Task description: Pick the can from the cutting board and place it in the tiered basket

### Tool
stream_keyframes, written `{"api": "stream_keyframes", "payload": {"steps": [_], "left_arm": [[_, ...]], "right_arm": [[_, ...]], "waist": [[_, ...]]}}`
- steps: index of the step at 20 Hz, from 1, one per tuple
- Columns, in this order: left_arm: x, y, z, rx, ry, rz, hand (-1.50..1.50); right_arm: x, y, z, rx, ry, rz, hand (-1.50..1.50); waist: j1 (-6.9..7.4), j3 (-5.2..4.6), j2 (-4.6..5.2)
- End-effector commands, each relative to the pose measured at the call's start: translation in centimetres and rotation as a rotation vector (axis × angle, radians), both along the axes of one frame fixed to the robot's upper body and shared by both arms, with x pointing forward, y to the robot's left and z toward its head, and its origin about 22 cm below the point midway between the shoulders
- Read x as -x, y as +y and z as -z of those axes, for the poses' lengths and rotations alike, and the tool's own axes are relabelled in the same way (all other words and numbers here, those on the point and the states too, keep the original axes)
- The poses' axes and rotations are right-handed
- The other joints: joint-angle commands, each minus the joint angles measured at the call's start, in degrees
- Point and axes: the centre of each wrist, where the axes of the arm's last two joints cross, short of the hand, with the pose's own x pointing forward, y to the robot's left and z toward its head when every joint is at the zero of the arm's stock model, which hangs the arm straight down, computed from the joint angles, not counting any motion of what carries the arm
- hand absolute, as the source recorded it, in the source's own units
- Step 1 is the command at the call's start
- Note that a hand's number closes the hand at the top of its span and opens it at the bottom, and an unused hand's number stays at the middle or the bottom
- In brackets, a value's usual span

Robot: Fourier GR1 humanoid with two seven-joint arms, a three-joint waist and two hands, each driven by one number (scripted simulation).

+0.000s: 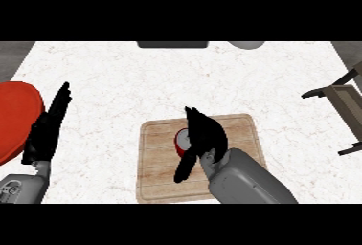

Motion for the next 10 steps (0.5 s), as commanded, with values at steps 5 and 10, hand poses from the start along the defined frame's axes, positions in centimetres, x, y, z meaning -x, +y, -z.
{"api": "stream_keyframes", "payload": {"steps": [5,10], "left_arm": [[-0.8,0.7,-0.6,-0.009,-0.016,0.007,0.0],[0.5,-0.2,-0.4,0.003,-0.008,0.007,0.0]], "right_arm": [[-1.5,1.5,1.9,0.076,0.107,0.076,-1.5],[-2.1,0.6,2.0,0.052,0.152,0.083,-1.5]], "waist": [[0.55,0.01,0.2],[0.34,0.02,0.07]]}}
